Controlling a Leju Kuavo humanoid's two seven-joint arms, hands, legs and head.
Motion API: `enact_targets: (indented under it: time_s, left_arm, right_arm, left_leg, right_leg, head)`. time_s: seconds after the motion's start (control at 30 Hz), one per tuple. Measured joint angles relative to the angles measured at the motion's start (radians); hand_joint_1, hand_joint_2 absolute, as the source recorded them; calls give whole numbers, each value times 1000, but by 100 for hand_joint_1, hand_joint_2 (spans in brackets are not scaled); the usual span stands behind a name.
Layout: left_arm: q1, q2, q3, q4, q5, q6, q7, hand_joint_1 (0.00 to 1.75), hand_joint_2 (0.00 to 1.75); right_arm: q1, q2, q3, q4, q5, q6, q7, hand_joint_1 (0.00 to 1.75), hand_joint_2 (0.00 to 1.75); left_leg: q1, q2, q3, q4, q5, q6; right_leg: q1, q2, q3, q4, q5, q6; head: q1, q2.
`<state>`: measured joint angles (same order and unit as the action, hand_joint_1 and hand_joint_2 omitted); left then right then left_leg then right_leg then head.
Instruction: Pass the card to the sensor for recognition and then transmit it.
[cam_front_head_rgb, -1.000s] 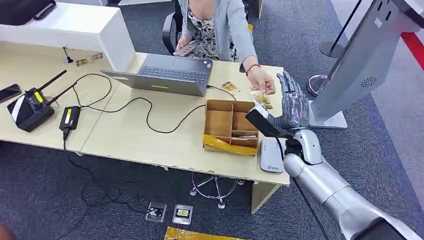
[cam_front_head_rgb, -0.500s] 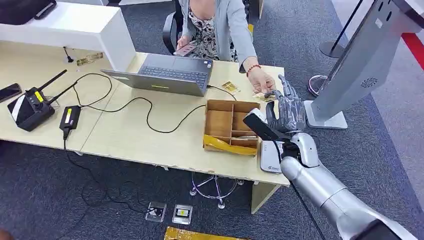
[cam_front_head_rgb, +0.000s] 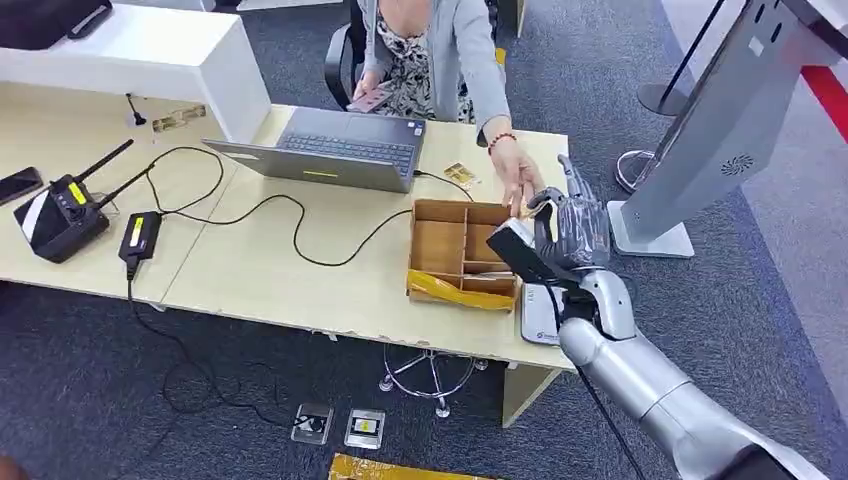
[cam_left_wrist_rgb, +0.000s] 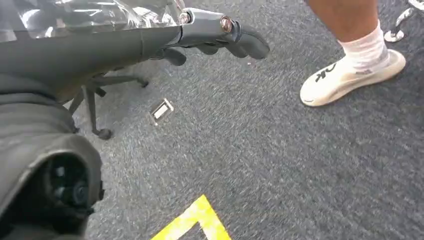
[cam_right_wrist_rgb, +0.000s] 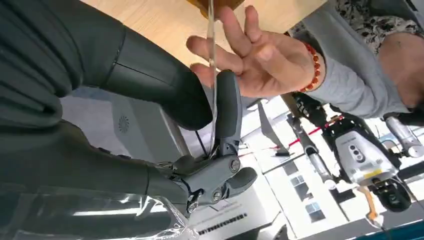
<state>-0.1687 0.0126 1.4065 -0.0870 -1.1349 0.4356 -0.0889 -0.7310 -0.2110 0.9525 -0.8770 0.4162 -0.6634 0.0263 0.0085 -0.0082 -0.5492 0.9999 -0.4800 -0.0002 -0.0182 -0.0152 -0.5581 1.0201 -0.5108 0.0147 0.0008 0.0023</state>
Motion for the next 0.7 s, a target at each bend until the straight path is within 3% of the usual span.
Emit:
enact_targets:
  time_s: [0.33,0.7]
  left_arm:
    - [0,10,0,-1,0,2,0,0,0]
    - [2,8,0,-1,18,14,12,0,0]
  right_arm:
    - [48,-43,-3,-16,4,2,55,175,175]
    - [138,-101,-22,10,-55,9,30,175,175]
  left_leg:
    - [0,0,0,0,0,0]
    - [0,0,0,0,0,0]
  right_leg:
    - [0,0,0,0,0,0]
    - [0,0,0,-1,0,0]
  head:
    - [0,0]
    - [0,0]
